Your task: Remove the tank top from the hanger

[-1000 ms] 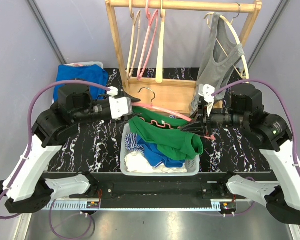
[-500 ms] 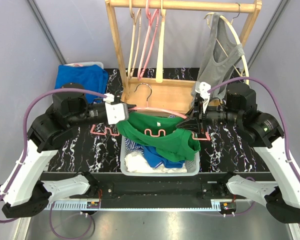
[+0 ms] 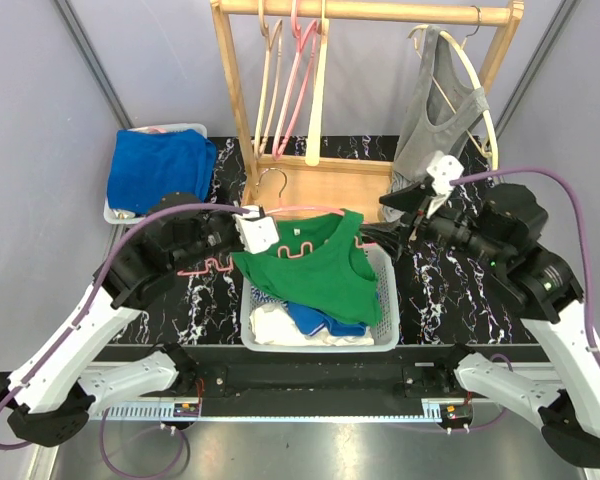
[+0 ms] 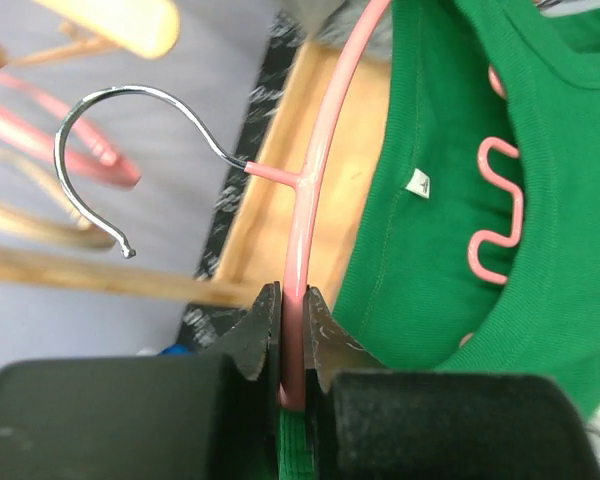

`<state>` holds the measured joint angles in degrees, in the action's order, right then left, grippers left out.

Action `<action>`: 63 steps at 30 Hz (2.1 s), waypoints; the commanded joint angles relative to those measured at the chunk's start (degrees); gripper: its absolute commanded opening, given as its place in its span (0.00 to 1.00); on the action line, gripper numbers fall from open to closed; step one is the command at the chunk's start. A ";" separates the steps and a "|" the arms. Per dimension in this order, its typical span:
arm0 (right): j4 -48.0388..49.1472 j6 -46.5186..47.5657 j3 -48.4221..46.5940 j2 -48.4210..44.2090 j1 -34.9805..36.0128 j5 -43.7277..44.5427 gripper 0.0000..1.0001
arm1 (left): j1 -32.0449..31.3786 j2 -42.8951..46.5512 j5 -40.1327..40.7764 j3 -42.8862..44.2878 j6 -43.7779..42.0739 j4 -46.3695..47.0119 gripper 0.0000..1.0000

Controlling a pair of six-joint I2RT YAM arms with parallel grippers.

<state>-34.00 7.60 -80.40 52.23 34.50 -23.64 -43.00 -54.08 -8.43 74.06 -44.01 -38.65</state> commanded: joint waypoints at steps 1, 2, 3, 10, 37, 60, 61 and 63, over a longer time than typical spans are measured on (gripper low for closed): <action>5.96 -3.80 1.38 -3.09 0.39 8.50 0.73 | -0.06 3.11 9.90 -1.46 -5.21 15.71 0.00; 6.31 -4.86 1.74 -3.18 0.39 10.09 0.74 | -0.06 3.20 9.92 -0.77 -5.64 15.80 0.00; 7.10 -6.00 2.26 -3.27 0.39 11.76 0.73 | -0.15 3.11 9.75 -0.41 -6.26 15.80 0.00; 14.74 -20.49 10.69 -0.20 0.39 17.84 0.72 | 0.02 3.02 6.51 3.10 -4.51 13.88 0.00; 30.32 -28.95 14.48 4.55 0.39 11.95 0.62 | 0.64 4.87 0.17 2.84 -3.63 8.07 0.00; 21.87 -30.18 15.80 1.92 0.39 17.56 0.00 | 1.08 5.22 -0.36 3.55 -3.54 8.16 0.00; 21.35 -29.84 15.89 1.65 0.30 18.36 0.00 | 1.17 5.30 -0.36 3.46 -3.63 8.16 0.00; 19.94 -29.05 16.59 0.52 0.30 20.03 0.00 | 1.34 5.48 -0.28 3.46 -3.71 8.16 0.00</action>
<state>-11.40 -22.94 -63.66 55.18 34.57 -8.08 -42.24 -50.59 -7.77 74.94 -48.05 -36.49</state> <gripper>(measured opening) 0.007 0.061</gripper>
